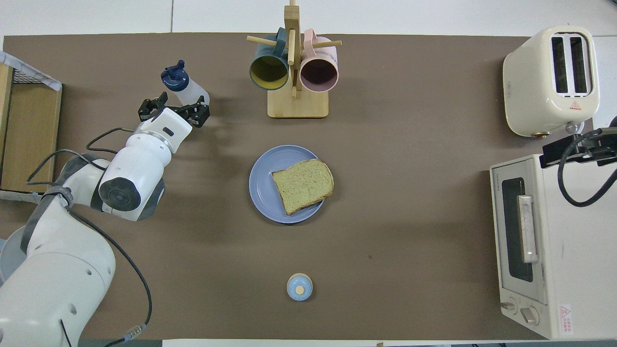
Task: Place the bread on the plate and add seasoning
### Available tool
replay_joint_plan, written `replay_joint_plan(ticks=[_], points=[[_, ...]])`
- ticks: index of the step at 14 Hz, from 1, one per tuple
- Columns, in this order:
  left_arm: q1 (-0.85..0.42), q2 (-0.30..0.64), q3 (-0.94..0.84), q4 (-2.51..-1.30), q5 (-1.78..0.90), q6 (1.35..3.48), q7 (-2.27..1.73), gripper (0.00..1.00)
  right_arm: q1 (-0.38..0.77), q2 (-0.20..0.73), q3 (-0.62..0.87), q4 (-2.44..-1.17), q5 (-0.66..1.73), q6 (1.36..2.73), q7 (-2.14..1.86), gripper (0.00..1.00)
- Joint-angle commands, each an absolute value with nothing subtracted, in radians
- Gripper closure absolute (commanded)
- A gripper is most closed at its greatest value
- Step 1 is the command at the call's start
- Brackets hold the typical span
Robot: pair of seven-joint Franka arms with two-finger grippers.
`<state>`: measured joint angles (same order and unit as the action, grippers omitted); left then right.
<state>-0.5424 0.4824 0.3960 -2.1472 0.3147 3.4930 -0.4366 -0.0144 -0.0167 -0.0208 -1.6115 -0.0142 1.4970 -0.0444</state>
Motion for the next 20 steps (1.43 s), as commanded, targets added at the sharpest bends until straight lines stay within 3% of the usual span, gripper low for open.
replay_joint_plan(ticks=[1, 10, 16, 20], points=[[-0.545, 0.352, 0.405, -2.290, 0.333, 3.501, -0.399, 0.00, -0.025, -0.029, -0.015, -1.626, -0.017, 1.506, -0.063, 0.00], [-0.598, 0.141, 0.402, -2.447, 0.333, 3.437, -0.394, 0.00, -0.025, -0.029, -0.015, -1.626, -0.017, 1.506, -0.063, 0.00], [-0.718, -0.093, 0.391, -2.404, 0.333, 2.938, -0.414, 0.00, -0.025, -0.029, -0.015, -1.626, -0.017, 1.506, -0.063, 0.00], [-0.742, -0.129, 0.348, -2.206, 0.333, 2.538, -0.410, 0.00, -0.025, -0.029, -0.015, -1.626, -0.017, 1.506, -0.063, 0.00]])
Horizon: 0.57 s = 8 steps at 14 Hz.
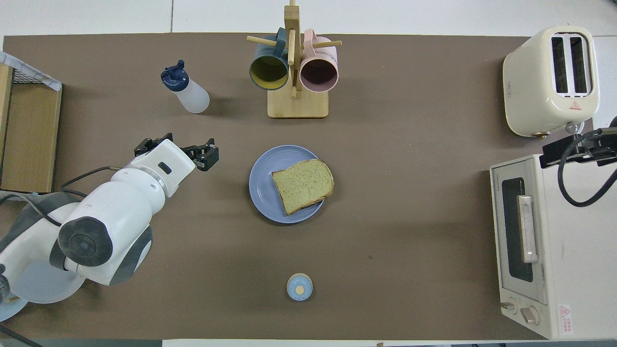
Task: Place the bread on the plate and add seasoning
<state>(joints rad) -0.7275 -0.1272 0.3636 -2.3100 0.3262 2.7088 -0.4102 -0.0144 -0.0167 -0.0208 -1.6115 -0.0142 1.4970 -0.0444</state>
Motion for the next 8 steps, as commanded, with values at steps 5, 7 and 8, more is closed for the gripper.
replay_joint_plan(ticks=[5, 7, 8], points=[[-0.758, -0.114, 0.341, -1.972, 0.302, 2.180, -0.388, 0.00, -0.025, -0.029, -0.015, -1.626, -0.017, 1.506, -0.063, 0.00], [-0.747, -0.112, 0.345, -1.895, 0.235, 2.073, -0.303, 0.00, -0.025, -0.029, -0.015, -1.626, -0.017, 1.506, -0.063, 0.00], [-0.739, -0.112, 0.351, -1.855, 0.207, 2.010, -0.248, 0.00, -0.025, -0.029, -0.015, -1.626, -0.017, 1.506, -0.063, 0.00]])
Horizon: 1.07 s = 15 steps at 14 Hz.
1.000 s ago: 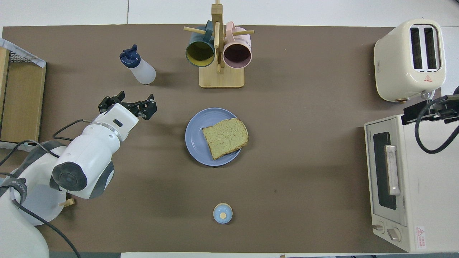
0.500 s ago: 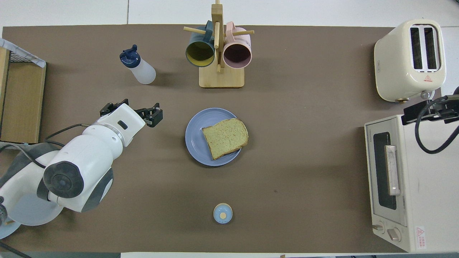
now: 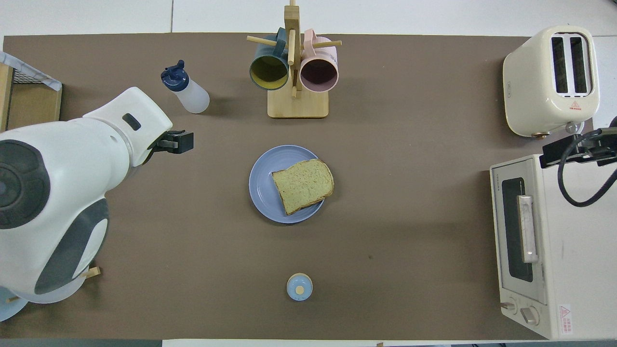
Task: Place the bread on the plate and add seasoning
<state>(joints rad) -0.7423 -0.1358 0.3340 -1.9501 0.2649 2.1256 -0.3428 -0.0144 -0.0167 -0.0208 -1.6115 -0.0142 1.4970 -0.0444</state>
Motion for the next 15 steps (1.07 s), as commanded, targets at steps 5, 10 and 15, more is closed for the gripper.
replay_joint_plan(ticks=[5, 10, 15], points=[[-0.589, -0.110, 0.356, -1.741, 0.141, 1.818, -0.034, 0.00, -0.026, -0.029, -0.015, -1.626, -0.017, 1.506, -0.063, 0.00], [-0.503, -0.118, 0.357, -1.749, 0.135, 1.749, 0.037, 0.00, -0.025, -0.029, -0.015, -1.626, -0.017, 1.506, -0.063, 0.00], [-0.471, -0.123, 0.351, -1.741, 0.133, 1.714, 0.029, 0.00, -0.025, -0.029, -0.015, -1.626, -0.017, 1.506, -0.063, 0.00]])
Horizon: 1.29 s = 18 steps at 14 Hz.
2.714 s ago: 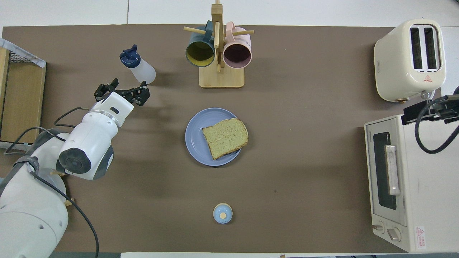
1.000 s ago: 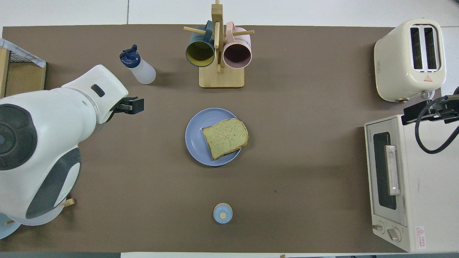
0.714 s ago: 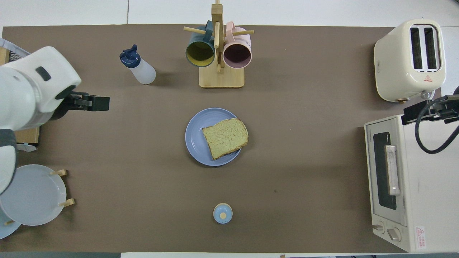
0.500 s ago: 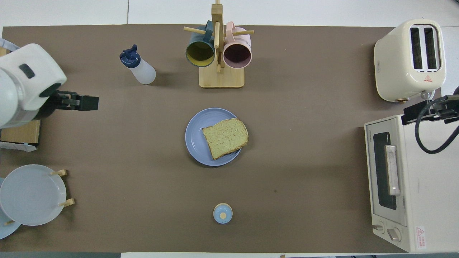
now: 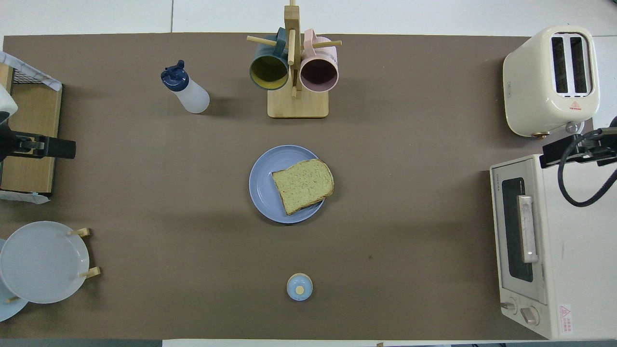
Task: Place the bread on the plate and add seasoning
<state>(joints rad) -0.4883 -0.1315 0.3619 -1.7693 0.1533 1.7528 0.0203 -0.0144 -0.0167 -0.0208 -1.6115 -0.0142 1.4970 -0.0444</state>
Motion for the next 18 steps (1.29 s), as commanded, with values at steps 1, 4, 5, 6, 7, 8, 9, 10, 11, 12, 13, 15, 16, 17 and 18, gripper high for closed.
replay_joint_plan(ticks=[1, 4, 5, 6, 7, 8, 9, 10, 11, 12, 13, 15, 16, 17, 18], points=[[-0.466, -0.123, 0.351, -1.741, 0.123, 1.703, 0.028, 0.00, -0.026, -0.029, -0.015, -1.626, -0.017, 1.506, -0.063, 0.00], [-0.358, -0.110, 0.309, -1.686, -0.003, 1.649, 0.026, 0.00, -0.025, -0.029, -0.015, -1.626, -0.017, 1.506, -0.063, 0.00], [-0.322, -0.104, 0.284, -1.677, -0.005, 1.632, 0.026, 0.00, -0.025, -0.029, -0.015, -1.628, -0.017, 1.506, -0.063, 0.00], [-0.289, -0.098, 0.253, -1.669, -0.006, 1.612, 0.026, 0.00, -0.025, -0.029, -0.015, -1.626, -0.017, 1.506, -0.063, 0.00], [-0.231, -0.094, 0.205, -1.652, -0.008, 1.582, 0.028, 0.00, -0.025, -0.029, -0.015, -1.626, -0.017, 1.506, -0.063, 0.00], [-0.180, -0.083, 0.148, -1.635, -0.008, 1.556, 0.031, 0.00, -0.025, -0.029, -0.015, -1.626, -0.017, 1.506, -0.063, 0.00], [-0.143, -0.072, 0.108, -1.632, -0.009, 1.540, 0.031, 0.00, -0.025, -0.029, -0.015, -1.626, -0.017, 1.506, -0.063, 0.00], [-0.117, -0.071, 0.079, -1.637, -0.009, 1.534, 0.031, 0.00, -0.025, -0.029, -0.015, -1.626, -0.017, 1.506, -0.063, 0.00], [-0.100, -0.071, 0.063, -1.644, -0.011, 1.537, 0.029, 0.00, -0.025, -0.029, -0.015, -1.626, -0.017, 1.506, -0.063, 0.00], [-0.097, -0.066, 0.055, -1.646, -0.011, 1.536, 0.028, 0.00, -0.025, -0.029, -0.015, -1.626, -0.017, 1.506, -0.063, 0.00], [-0.098, -0.055, 0.054, -1.646, -0.011, 1.537, 0.028, 0.00, -0.025, -0.029, -0.015, -1.626, -0.017, 1.506, -0.063, 0.00], [-0.098, -0.025, 0.060, -1.637, -0.011, 1.539, 0.029, 0.00, -0.025, -0.029, -0.015, -1.626, -0.017, 1.506, -0.063, 0.00], [-0.101, -0.020, 0.058, -1.628, -0.011, 1.537, 0.029, 0.00, -0.025, -0.029, -0.015, -1.628, -0.017, 1.506, -0.063, 0.00], [-0.101, 0.001, 0.055, -1.588, -0.017, 1.516, 0.028, 0.00, -0.025, -0.029, -0.015, -1.626, -0.017, 1.506, -0.063, 0.00], [-0.101, 0.030, 0.052, -1.524, -0.023, 1.464, 0.028, 0.00, -0.025, -0.029, -0.015, -1.626, -0.017, 1.506, -0.063, 0.00]])
